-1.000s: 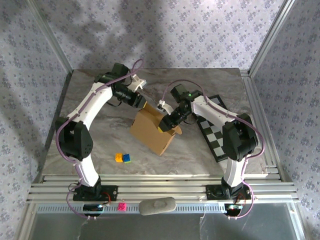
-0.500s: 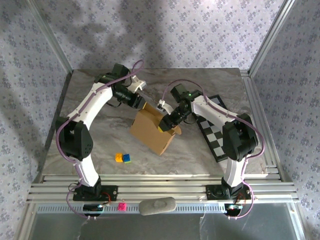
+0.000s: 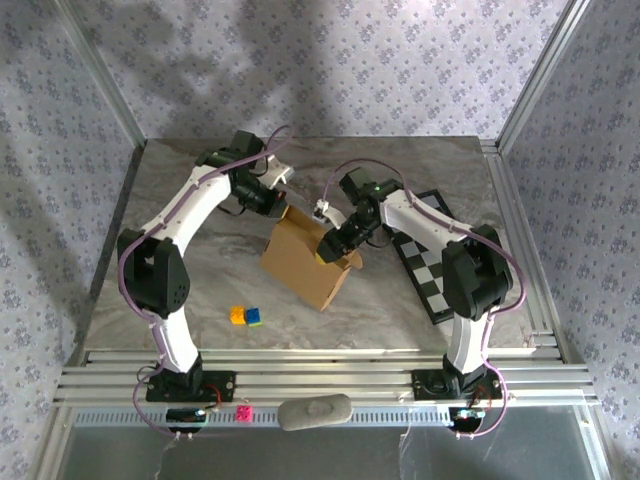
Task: Fold the paper box
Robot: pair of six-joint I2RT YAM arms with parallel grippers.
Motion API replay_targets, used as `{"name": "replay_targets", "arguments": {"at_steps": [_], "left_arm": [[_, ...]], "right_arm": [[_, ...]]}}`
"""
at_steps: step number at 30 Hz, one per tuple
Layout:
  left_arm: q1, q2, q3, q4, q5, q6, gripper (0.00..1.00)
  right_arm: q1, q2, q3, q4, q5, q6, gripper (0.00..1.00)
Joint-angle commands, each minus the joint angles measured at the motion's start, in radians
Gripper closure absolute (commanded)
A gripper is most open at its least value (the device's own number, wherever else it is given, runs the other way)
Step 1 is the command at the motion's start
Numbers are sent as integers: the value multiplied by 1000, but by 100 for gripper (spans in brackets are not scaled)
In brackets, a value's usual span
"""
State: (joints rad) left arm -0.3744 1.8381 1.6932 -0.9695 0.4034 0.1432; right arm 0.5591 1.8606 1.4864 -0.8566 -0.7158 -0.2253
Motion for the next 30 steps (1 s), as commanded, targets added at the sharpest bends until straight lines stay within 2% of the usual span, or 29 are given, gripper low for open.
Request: {"name": "replay_targets", "arguments": {"at_steps": [1,30], "left_arm": [[-10,-8,-4,-16,-20,-45,100],[-12,-153,-269,215,-73,-187,100]], "right_arm": [[-1,18,44,-10,28,0,61],[-7,82,126,-9,122,15,57]]}}
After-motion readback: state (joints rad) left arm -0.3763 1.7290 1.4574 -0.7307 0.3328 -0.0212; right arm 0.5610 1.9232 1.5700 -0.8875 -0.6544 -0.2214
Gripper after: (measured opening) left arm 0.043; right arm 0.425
